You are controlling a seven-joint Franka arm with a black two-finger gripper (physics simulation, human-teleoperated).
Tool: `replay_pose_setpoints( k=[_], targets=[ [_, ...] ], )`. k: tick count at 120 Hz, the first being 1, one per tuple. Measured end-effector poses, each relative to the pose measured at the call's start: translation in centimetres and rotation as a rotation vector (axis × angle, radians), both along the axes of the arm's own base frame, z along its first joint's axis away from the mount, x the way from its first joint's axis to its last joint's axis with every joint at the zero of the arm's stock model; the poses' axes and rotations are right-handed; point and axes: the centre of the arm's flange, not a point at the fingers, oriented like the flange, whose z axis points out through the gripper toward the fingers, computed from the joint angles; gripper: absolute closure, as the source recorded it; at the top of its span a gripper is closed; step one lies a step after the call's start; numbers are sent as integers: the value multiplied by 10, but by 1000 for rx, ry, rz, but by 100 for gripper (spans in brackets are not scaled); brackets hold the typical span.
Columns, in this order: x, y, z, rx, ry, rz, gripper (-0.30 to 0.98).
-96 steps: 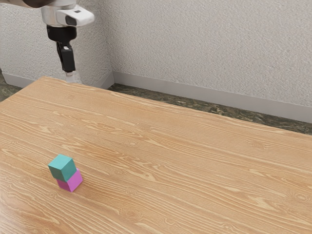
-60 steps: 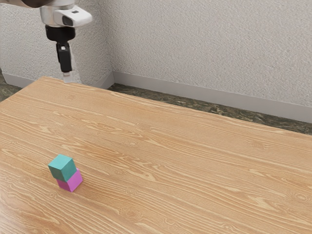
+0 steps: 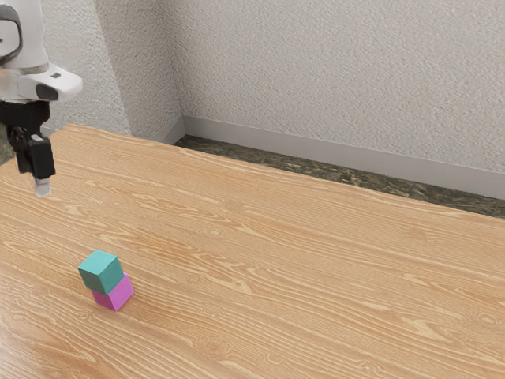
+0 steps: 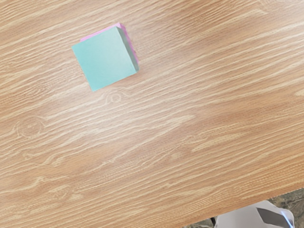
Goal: Pick up the blue block with one arm, and put the blue block on the table with one arm
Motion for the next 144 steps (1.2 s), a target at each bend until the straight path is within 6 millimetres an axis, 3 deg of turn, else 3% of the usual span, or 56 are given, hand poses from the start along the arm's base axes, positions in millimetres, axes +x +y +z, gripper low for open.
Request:
replay_pose_setpoints(
  k=[18, 25, 35, 45, 66, 80, 97, 113, 122, 131, 144],
  targets=[
    [14, -5, -47, -6, -20, 66, 0],
    [11, -5, -56, -7, -47, 103, 0],
    [2, 0, -102, -38, -45, 184, 0],
    [1, 1, -122, -48, -75, 250, 0],
    [-7, 9, -142, -36, -140, 377, 0],
    [-25, 16, -148, 4, -193, 439, 0],
    [-51, 20, -169, 46, -213, 500, 0],
    [-54, 21, -172, 59, -233, 540, 0],
    [-58, 52, -172, 53, -240, 635, 0],
    [-30, 87, -187, 37, -193, 680, 0],
    [-6, 103, -209, 42, -177, 673, 0]
  ],
)
